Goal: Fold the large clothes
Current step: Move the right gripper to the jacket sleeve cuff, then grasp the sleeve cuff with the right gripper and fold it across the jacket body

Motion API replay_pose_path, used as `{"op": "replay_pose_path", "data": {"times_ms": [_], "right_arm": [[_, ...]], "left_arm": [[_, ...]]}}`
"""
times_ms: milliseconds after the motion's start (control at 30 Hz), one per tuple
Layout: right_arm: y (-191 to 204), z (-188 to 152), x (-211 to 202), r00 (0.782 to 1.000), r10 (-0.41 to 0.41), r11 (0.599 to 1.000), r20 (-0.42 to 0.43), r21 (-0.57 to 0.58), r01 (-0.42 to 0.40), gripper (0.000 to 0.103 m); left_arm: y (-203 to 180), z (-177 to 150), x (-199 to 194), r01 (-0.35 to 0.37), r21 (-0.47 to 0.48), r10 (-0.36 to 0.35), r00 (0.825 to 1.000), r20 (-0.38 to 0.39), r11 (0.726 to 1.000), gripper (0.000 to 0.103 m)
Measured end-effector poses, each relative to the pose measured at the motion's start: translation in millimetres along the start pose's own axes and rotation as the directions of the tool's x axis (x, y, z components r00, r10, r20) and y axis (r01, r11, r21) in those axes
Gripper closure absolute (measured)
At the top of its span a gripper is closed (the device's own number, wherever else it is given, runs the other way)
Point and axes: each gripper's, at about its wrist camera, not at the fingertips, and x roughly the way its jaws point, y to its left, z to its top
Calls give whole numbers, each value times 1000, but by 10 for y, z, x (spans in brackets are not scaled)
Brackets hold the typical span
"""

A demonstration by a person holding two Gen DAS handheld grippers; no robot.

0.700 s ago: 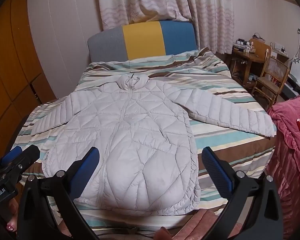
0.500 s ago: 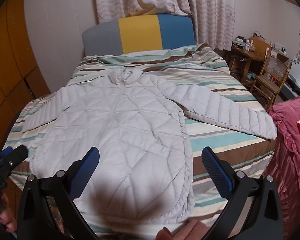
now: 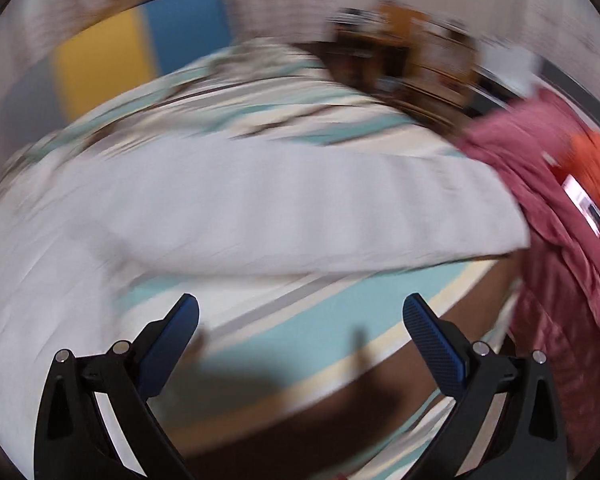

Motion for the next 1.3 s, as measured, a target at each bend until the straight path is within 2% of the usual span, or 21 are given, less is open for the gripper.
{"op": "replay_pose_path", "data": {"times_ms": [67,133,200,267,367,533,633,667,733,833,867,933,1000,1100,1233,1300], "right_arm": [[-276,185,197,998,-65,995,0,80,65,2],[-482,353,360,985,-171,977,9,128,168,2],[-581,456,455,977,-214,968,18,136,210,2],[-644,562,611,957,-290,948,-3,132,288,3],[-720,598,724,941,-336,925,-31,179,336,6],[-754,594,837,938,-340,905,-65,248,345,6],[-741,563,864,939,-340,902,-55,263,342,11],[-722,555,871,940,-338,904,-50,259,338,16],[-671,564,869,943,-330,913,-31,244,327,31],[-592,605,881,952,-307,927,-9,224,301,61],[-581,627,880,957,-290,931,-4,228,284,66],[-561,656,864,962,-273,934,7,241,263,82],[-511,699,799,967,-251,939,40,253,233,87],[-349,739,681,972,-211,953,102,241,182,90],[66,727,424,967,-121,984,223,154,88,91],[380,689,293,961,-43,998,272,63,27,91]], "left_arm": [[77,88,190,37,-34,-37,999,-9,999,3],[148,143,332,31,-54,-32,999,-24,998,3],[189,156,488,33,-80,-35,999,-25,996,3],[205,153,639,16,-96,-19,999,-33,995,3],[292,164,802,-21,-106,19,1000,-25,994,3],[436,139,1011,-16,-160,5,998,-66,987,3],[470,88,1091,-22,-177,8,997,-80,984,3],[471,67,1114,-24,-176,10,997,-81,984,3],[460,59,1144,-33,-164,20,996,-83,986,3],[420,33,1208,-56,-134,44,995,-90,989,3],[416,25,1220,-61,-130,50,995,-90,990,3],[421,11,1245,-64,-136,52,995,-89,989,3],[424,-11,1265,-58,-144,45,995,-91,988,3],[443,-32,1276,-46,-155,32,995,-90,987,3],[437,-64,1251,-51,-154,41,997,-71,987,3],[422,-72,1233,-65,-149,57,997,-61,987,3]]}}
